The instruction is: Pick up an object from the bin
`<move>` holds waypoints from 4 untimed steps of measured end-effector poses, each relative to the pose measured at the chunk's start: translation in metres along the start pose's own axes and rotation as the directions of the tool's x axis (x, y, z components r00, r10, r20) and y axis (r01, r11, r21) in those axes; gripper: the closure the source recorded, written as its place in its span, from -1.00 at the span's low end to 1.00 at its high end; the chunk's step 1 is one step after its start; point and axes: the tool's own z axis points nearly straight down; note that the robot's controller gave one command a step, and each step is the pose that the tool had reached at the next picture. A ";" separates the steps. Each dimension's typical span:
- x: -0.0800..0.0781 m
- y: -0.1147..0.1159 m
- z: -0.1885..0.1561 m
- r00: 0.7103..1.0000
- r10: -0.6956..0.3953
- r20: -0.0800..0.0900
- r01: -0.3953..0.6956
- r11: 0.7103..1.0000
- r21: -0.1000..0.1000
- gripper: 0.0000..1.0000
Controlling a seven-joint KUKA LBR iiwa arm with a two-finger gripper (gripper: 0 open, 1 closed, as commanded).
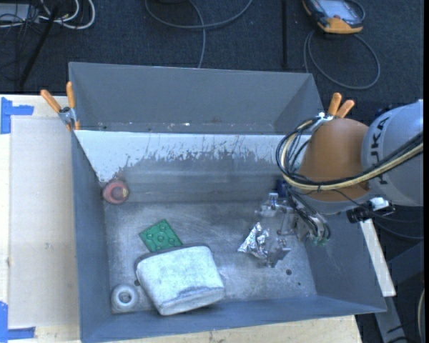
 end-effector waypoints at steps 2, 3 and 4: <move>-0.001 0.003 -0.003 1.000 -0.002 0.004 0.002 1.000 0.000 -1.00; 0.057 0.062 0.019 0.963 -0.269 0.010 0.269 0.963 0.003 -1.00; 0.058 0.061 0.019 0.963 -0.268 0.004 0.268 0.963 0.002 1.00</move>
Offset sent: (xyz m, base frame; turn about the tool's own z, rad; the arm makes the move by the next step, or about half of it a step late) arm 0.0000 0.0000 0.0000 0.0000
